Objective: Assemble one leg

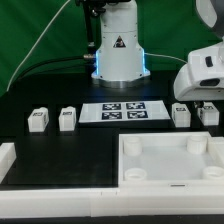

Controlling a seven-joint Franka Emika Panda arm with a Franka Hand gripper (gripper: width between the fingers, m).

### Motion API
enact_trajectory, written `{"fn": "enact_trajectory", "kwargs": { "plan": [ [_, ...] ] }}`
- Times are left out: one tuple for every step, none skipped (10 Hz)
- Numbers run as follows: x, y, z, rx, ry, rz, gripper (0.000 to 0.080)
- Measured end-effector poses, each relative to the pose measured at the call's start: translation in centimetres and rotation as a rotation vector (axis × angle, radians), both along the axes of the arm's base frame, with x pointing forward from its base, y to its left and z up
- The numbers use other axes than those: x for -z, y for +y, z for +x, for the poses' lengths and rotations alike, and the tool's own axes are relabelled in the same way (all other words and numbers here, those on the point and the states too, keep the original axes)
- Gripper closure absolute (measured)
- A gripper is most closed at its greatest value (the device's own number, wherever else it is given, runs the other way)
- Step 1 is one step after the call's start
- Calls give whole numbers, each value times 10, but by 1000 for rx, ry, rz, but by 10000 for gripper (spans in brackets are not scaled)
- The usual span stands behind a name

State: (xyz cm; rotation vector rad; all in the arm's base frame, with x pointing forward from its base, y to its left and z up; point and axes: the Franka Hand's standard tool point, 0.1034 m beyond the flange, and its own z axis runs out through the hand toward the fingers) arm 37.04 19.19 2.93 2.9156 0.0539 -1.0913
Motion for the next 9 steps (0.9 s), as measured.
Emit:
{"fn": "enact_trajectory", "kwargs": {
  "plan": [
    [2,-1,1,4,1,1,150],
    [2,-1,0,3,9,0,150],
    [3,-2,1,2,27,0,150],
    [3,-2,2,4,24,1,150],
    [3,-2,2,4,24,1,150],
    [4,-3,1,3,37,-1,150],
    [5,-2,1,3,60,-2,150],
    [6,-1,3,4,57,0,150],
    [3,-4,-3,-4,125,-8,150]
  ]
}}
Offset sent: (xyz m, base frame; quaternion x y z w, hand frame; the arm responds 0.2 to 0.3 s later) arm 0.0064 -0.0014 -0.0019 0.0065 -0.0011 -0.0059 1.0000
